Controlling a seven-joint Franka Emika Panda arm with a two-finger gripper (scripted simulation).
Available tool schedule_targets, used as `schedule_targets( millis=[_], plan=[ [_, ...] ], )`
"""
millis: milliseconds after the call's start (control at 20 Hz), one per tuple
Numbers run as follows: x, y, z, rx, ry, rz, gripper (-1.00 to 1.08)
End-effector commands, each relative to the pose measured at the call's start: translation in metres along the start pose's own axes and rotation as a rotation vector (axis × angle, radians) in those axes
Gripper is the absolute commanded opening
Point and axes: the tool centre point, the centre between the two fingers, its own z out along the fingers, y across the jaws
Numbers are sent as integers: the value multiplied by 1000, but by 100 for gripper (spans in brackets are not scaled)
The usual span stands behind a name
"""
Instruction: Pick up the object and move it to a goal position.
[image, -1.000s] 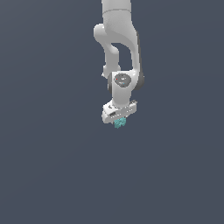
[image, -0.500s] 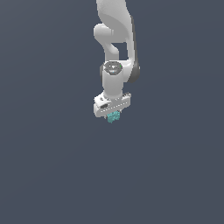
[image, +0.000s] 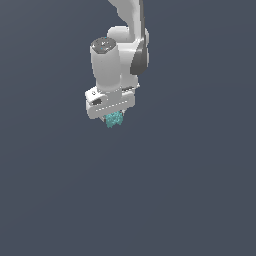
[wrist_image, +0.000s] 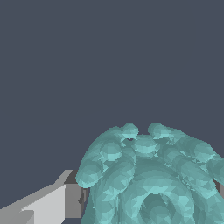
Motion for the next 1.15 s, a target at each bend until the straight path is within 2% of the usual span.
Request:
schedule_targets(
  millis=[0,550,1100],
  plan=[
    [-10,15,-24,1,0,-1,-100],
    [-39,68,-100,0,-1,0,-100],
    [-44,82,-118,-1,-2,0,-100]
  ],
)
